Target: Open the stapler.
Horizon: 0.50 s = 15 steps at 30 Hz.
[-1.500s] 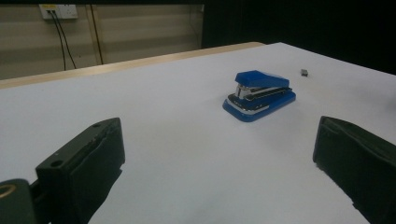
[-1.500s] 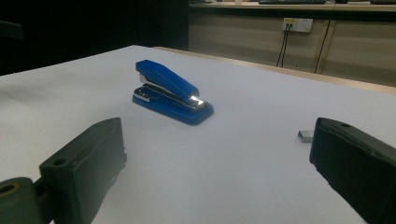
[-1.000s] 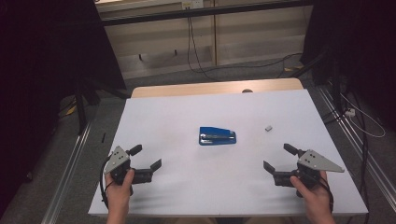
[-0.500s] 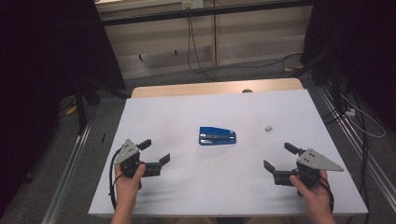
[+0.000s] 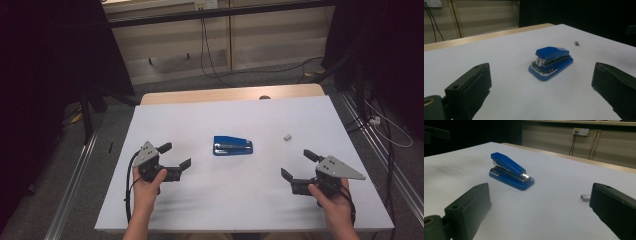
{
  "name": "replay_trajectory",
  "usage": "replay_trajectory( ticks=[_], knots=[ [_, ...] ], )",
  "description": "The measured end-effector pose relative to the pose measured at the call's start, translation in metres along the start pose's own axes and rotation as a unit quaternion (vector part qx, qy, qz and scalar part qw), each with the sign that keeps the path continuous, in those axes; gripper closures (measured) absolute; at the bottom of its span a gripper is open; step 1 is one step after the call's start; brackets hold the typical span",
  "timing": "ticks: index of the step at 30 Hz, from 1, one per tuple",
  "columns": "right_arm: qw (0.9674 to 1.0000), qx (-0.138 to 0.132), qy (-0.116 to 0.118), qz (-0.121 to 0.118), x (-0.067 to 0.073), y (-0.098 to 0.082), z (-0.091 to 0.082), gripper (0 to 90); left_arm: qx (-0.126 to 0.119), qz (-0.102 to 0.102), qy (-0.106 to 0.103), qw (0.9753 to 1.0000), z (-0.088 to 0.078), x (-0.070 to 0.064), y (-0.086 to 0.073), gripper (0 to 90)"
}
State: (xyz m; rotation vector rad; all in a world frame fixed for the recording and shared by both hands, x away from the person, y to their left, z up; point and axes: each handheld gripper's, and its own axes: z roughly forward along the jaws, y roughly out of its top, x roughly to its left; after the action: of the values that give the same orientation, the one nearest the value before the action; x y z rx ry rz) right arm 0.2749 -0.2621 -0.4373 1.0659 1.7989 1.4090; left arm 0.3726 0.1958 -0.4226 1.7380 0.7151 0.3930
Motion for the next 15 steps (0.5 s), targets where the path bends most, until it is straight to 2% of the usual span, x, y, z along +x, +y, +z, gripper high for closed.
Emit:
replay_trajectory(
  ticks=[1, 5, 9, 15],
  knots=[
    [1.0000, 0.002, 0.000, -0.007, 0.000, 0.001, 0.001, 2.8, 0.003, -0.001, -0.002, 1.0000, 0.002, 0.000, 0.000, 2.7],
    [1.0000, 0.003, 0.003, -0.007, 0.003, 0.004, 0.008, 2.8, 0.009, 0.002, -0.007, 0.9999, 0.013, 0.000, 0.001, 2.7],
    [1.0000, 0.005, 0.007, -0.004, 0.005, 0.004, 0.014, 2.8, 0.007, -0.004, -0.010, 0.9999, 0.020, 0.000, 0.001, 3.1],
    [0.9999, 0.010, 0.011, 0.002, 0.005, 0.007, 0.024, 2.4, 0.014, 0.000, -0.018, 0.9997, 0.031, -0.002, 0.003, 3.2]
  ],
)
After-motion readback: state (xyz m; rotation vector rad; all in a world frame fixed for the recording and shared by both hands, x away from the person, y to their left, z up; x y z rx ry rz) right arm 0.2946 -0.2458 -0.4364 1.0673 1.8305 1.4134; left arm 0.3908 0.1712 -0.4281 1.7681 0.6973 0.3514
